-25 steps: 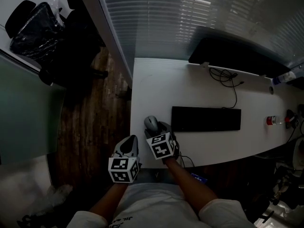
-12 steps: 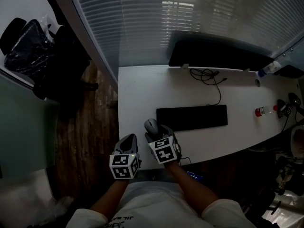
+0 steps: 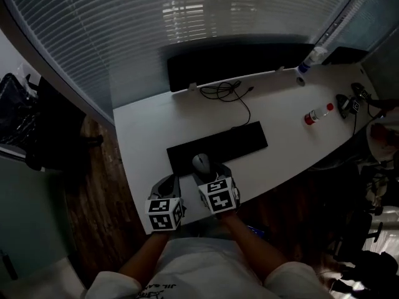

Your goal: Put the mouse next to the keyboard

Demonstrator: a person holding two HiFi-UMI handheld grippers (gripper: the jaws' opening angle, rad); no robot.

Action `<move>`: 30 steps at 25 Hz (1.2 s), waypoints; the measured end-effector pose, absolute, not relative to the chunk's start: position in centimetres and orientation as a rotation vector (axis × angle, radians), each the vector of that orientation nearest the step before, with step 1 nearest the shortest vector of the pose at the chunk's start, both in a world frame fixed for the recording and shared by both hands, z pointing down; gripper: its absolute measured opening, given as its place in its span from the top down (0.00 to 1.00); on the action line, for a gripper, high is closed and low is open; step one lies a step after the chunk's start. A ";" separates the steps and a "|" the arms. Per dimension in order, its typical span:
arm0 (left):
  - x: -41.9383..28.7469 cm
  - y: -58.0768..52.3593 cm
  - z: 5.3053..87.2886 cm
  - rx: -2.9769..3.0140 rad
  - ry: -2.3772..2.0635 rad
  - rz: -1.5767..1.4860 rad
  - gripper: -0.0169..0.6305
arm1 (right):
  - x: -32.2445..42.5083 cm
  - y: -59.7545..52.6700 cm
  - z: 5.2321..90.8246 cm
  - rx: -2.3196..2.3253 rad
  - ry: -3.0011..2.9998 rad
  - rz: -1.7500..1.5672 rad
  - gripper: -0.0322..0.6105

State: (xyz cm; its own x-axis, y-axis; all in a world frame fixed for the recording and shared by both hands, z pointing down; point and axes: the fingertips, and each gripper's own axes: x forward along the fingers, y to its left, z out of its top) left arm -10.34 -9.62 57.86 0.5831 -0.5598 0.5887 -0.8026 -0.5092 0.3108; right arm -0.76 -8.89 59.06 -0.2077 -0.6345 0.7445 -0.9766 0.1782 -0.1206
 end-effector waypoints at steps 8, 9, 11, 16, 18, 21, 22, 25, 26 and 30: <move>-2.0 -8.3 58.1 2.361 -0.916 0.637 0.97 | 8.5 -5.5 58.1 1.717 -1.794 0.852 0.50; -0.9 -8.1 58.1 2.372 -0.897 0.644 0.97 | 9.7 -5.1 58.0 1.737 -1.781 0.854 0.50; 1.3 -7.5 58.4 2.395 -0.857 0.666 0.97 | 12.1 -4.3 57.9 1.778 -1.752 0.864 0.50; 5.8 -6.1 58.8 2.426 -0.782 0.716 0.97 | 16.8 -1.9 58.2 1.855 -1.687 0.904 0.50; 7.4 -5.8 58.5 2.438 -0.770 0.718 0.96 | 18.7 -1.2 58.5 1.869 -1.662 0.909 0.50; 9.1 -5.8 58.3 2.447 -0.764 0.719 0.97 | 20.8 -0.5 59.0 1.876 -1.643 0.917 0.50; 9.6 -5.8 58.4 2.449 -0.763 0.720 0.97 | 21.4 -0.4 59.2 1.879 -1.637 0.920 0.50; 11.0 -5.8 58.9 2.449 -0.763 0.730 0.97 | 23.5 0.0 59.8 1.880 -1.620 0.935 0.50; 11.5 -5.8 59.1 2.448 -0.761 0.734 0.97 | 24.3 0.0 59.9 1.880 -1.616 0.937 0.50; 13.8 -5.6 59.5 2.448 -0.750 0.743 0.97 | 27.5 -0.3 60.9 1.876 -1.605 0.946 0.50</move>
State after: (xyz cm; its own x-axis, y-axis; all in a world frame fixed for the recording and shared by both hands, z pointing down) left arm 13.83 -5.64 59.49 0.7037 -0.3606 0.6122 -0.6157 -0.7395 0.2720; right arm 27.54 -0.26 60.88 0.0674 -0.6387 0.7665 -0.9800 -0.1865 -0.0692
